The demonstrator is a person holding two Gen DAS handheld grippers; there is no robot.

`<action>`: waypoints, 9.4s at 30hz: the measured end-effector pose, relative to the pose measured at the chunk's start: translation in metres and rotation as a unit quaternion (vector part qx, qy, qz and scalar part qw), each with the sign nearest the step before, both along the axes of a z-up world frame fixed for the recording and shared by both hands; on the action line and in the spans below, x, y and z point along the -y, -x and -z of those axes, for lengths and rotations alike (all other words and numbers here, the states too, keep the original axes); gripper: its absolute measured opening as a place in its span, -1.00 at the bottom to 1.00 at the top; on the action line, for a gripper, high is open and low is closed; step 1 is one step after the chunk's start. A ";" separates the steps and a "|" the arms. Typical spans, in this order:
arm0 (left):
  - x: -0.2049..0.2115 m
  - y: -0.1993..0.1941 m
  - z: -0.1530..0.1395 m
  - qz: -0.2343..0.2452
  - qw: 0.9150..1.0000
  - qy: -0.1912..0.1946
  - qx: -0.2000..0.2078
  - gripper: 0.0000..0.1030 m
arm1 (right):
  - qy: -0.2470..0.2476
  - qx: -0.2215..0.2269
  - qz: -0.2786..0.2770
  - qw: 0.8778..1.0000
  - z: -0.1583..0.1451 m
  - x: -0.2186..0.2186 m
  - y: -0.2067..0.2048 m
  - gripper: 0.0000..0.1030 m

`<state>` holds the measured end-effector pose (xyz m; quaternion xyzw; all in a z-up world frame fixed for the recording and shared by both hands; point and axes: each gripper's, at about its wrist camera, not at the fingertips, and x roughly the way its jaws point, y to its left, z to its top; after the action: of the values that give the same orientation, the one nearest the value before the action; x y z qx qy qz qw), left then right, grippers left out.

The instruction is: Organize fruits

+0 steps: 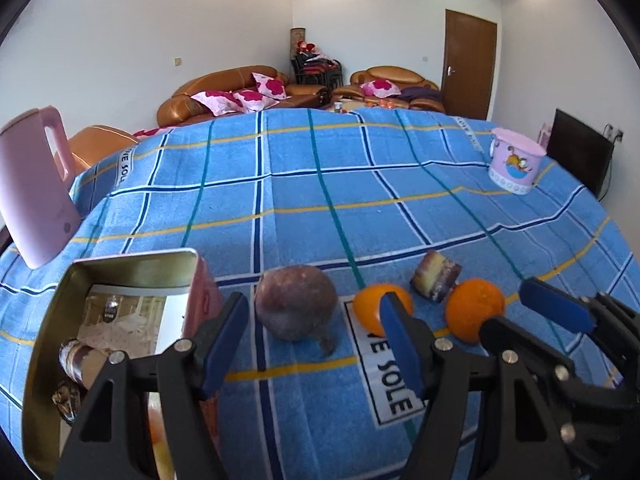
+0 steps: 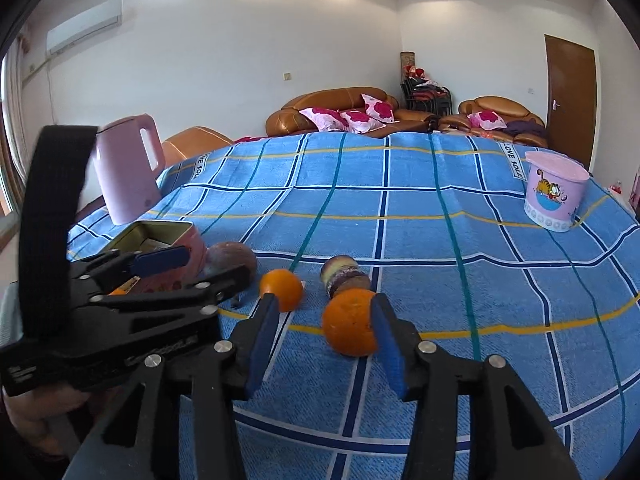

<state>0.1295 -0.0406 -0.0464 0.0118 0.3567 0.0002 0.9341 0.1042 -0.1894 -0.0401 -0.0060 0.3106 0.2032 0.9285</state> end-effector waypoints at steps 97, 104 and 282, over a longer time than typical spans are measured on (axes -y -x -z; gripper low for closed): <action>-0.042 0.031 -0.016 -0.033 0.992 0.050 0.115 0.01 | 0.020 0.064 -0.064 0.996 -0.011 -0.042 -0.011 -0.35; -0.040 0.037 -0.019 -0.036 0.990 0.042 0.131 0.01 | 0.015 0.080 -0.061 0.995 -0.014 -0.040 -0.007 -0.35; -0.124 0.092 -0.027 -0.116 0.990 -0.021 0.079 0.69 | 0.053 0.037 -0.091 0.994 -0.012 -0.098 0.007 0.03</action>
<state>0.0377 0.0836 -0.0190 -0.0099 0.2803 0.1170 0.9527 0.0973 -0.0919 -0.0277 -0.0912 0.2845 0.2696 0.9154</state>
